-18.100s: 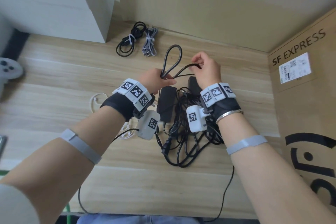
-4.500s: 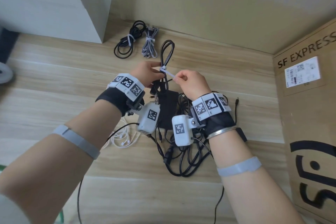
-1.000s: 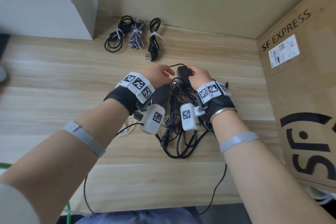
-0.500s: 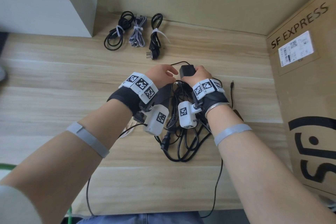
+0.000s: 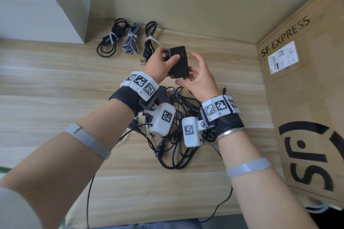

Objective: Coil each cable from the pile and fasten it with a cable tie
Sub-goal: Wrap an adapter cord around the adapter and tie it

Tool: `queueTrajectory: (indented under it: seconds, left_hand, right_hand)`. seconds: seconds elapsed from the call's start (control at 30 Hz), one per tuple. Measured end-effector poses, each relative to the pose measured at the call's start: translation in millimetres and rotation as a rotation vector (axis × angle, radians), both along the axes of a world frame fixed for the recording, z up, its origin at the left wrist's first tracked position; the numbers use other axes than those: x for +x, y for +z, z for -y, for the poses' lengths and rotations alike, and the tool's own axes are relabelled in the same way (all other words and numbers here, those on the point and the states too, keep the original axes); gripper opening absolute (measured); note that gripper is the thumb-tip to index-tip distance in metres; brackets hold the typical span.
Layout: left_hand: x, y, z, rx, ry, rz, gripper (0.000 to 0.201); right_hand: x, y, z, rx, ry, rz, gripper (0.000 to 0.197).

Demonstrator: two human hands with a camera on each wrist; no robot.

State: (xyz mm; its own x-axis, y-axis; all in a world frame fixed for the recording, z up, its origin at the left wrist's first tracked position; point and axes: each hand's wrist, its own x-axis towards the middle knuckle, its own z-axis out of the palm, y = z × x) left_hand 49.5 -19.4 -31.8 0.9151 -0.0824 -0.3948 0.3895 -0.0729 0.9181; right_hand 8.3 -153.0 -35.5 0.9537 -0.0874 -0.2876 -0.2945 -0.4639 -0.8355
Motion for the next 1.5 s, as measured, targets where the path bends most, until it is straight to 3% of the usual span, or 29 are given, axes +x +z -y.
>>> queueTrajectory:
  seconds: [0.07, 0.17, 0.33, 0.47, 0.57, 0.7, 0.87, 1.0, 1.17, 1.23, 1.33, 1.5]
  left_hand:
    - [1, 5, -4, -0.088, 0.087, -0.01, 0.038]
    - [5, 12, -12, -0.199, 0.155, -0.001, 0.027]
    - [4, 15, -24, -0.238, 0.247, 0.055, 0.026]
    - [5, 13, -31, -0.125, 0.318, 0.108, 0.036]
    - [6, 8, -35, 0.03, 0.213, 0.105, 0.046]
    - [1, 5, -33, 0.211, -0.098, 0.101, 0.052]
    - [-8, -2, -28, 0.236, -0.415, 0.017, 0.048]
    - [-13, -3, -29, 0.077, -0.516, -0.019, 0.031]
    - [-16, -1, -32, -0.094, -0.59, -0.035, 0.029]
    - [-15, 0, -33, -0.121, -0.616, -0.03, 0.028]
    - [-16, 0, -35, -0.182, -0.621, -0.037, 0.03]
    - [-16, -4, -38, -0.304, -0.441, -0.039, 0.032]
  right_hand:
    - [-5, 1, 4, -0.088, 0.068, -0.087, 0.065]
    - [-13, -1, 8, -0.294, 0.188, -0.132, 0.025]
    - [-14, -5, 13, -0.477, 0.208, -0.085, 0.027]
    - [-11, -5, 20, -0.596, 0.12, 0.098, 0.022]
    - [-10, 0, 20, -0.505, 0.216, 0.267, 0.021]
    - [-7, 19, 16, -0.421, 0.372, 0.316, 0.022]
    - [9, 33, 11, -0.435, 0.346, 0.442, 0.014]
    - [22, 30, 13, -0.522, 0.318, 0.276, 0.024]
    - [22, 20, 14, -0.458, 0.266, 0.141, 0.028]
    - [18, 11, 8, -0.358, 0.273, 0.067, 0.019]
    - [9, 3, -3, -0.138, 0.169, -0.044, 0.033]
    - [3, -14, -7, -0.371, 0.304, -0.123, 0.027]
